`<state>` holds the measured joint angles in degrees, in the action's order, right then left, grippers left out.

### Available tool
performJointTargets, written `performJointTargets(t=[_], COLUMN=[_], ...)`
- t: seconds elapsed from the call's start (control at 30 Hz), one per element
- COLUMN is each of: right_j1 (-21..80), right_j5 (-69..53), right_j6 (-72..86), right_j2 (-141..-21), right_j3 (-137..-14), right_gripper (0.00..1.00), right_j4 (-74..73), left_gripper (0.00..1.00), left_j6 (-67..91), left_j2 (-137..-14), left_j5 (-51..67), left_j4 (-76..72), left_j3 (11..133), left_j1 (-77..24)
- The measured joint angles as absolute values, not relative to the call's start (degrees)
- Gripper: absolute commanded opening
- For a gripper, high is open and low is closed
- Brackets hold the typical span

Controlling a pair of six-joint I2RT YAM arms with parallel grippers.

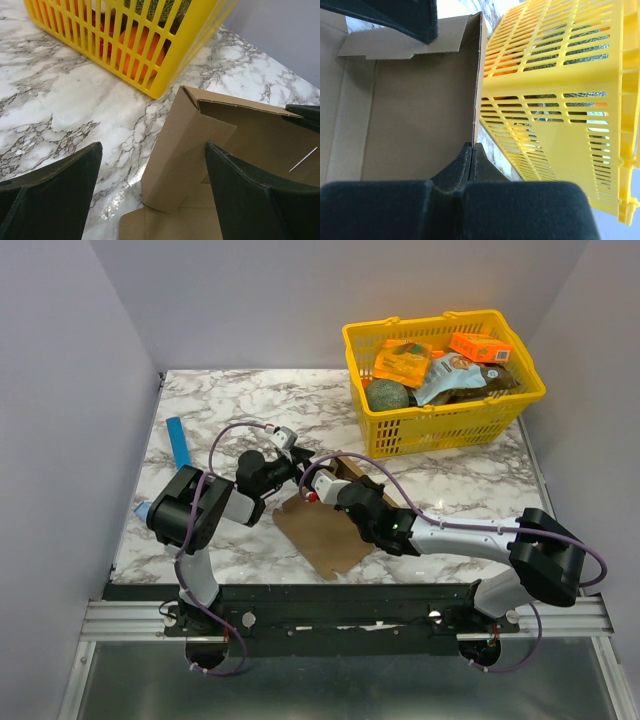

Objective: Fold the paper box

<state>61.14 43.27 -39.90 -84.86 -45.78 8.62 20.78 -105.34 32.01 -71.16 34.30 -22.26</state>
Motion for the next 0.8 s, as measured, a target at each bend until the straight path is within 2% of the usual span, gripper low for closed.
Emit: performJointTargets(t=[0.1,0.47,0.8], right_j1=[61.12,61.12,61.12], right_j5=[43.31,43.77,43.81], right_j6=[-39.90,-39.90,-39.88], right_j2=[-84.86,-84.86,-84.86], right_j3=[-45.78,-45.78,-45.78], right_gripper=[0.01,0.01,0.01], right_j4=[8.49,8.05,8.03], left_gripper=[0.99,0.99,0.93], left_j6=[20.71,20.38,20.99], left_j2=[-105.67,-106.59,-107.55], left_j5=[32.01,33.54,37.85], left_j4=[-71.48,-71.31,-70.59], left_j3=[34.48,35.79,37.95], left_j1=[-22.24,-22.24,-22.24])
